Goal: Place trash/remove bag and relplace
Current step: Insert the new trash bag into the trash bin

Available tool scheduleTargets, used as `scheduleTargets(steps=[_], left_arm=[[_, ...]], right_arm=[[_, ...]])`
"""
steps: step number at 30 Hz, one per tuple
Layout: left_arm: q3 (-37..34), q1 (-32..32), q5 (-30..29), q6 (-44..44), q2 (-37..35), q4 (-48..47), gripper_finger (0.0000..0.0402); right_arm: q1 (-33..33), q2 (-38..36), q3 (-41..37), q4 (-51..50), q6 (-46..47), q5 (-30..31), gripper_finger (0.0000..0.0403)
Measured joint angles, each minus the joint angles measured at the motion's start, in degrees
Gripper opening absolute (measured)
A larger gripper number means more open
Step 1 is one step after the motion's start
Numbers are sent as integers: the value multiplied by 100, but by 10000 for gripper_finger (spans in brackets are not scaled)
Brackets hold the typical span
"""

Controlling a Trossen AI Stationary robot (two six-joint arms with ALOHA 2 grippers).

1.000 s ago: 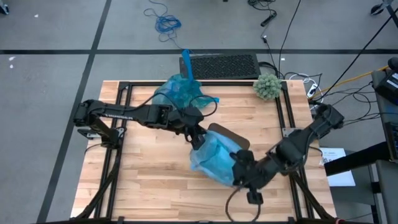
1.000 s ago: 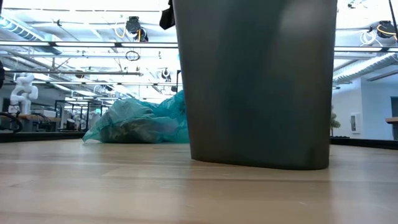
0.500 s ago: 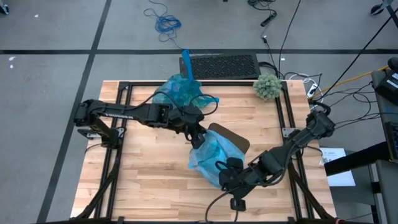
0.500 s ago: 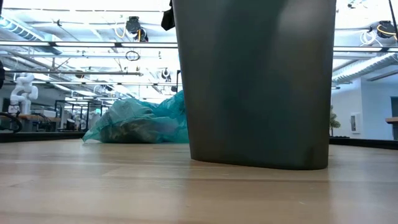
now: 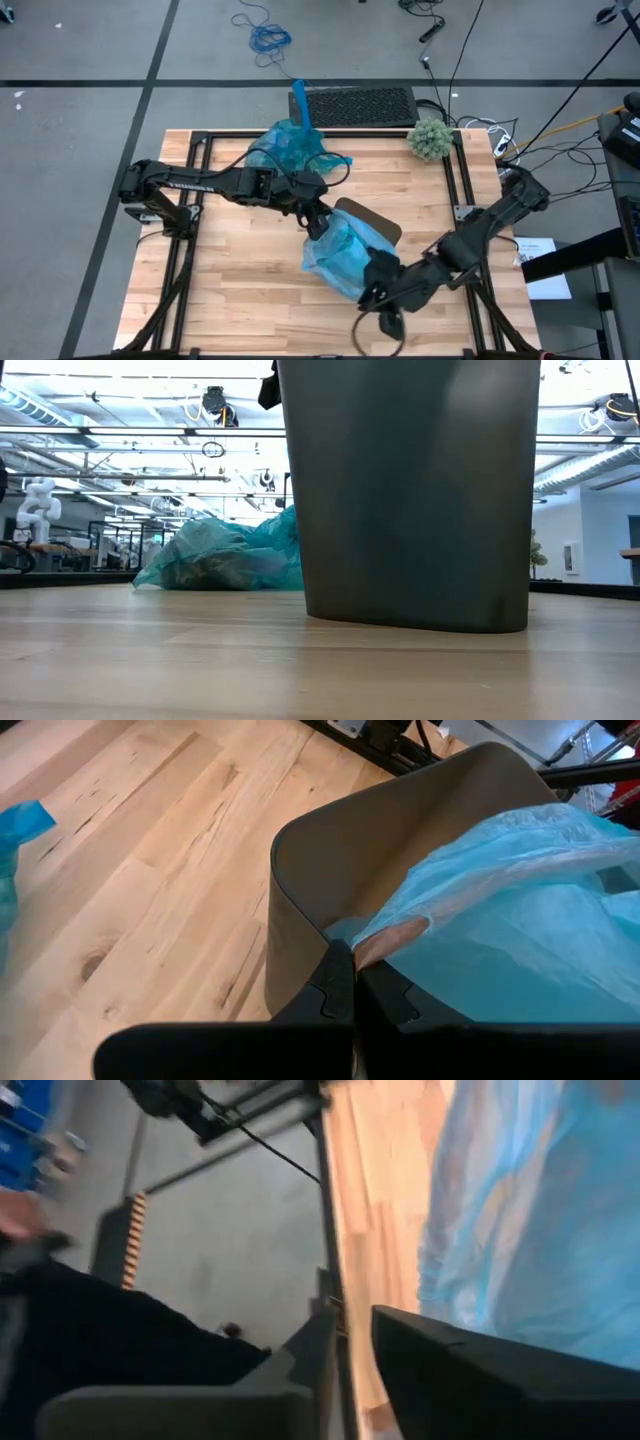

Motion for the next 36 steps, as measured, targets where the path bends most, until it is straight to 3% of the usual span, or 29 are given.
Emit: scheduleTargets(steps=[6,9,13,24,29,34,36], left_arm=[[-2,0,0,13,0,-4,0],[-4,0,0,2,0,-4,0],[-4,0,10,-2,0,0,0],[-15,0,44,-22,0,162,0],[-15,0,45,-24,0,184,0],[-15,0,72,-24,0,186,0],[-15,0,74,-24,0,184,0]], right_arm=[[-2,-516,175,-257,70,414,138],[0,-778,313,-1235,788,915,163],[0,-803,353,-2871,1962,1110,173],[-178,-351,355,-3031,2130,1325,174],[-205,-165,355,-3724,2567,1388,139],[-101,-178,355,-4326,3126,1759,24],[-59,-219,355,-4409,3244,1901,11]])
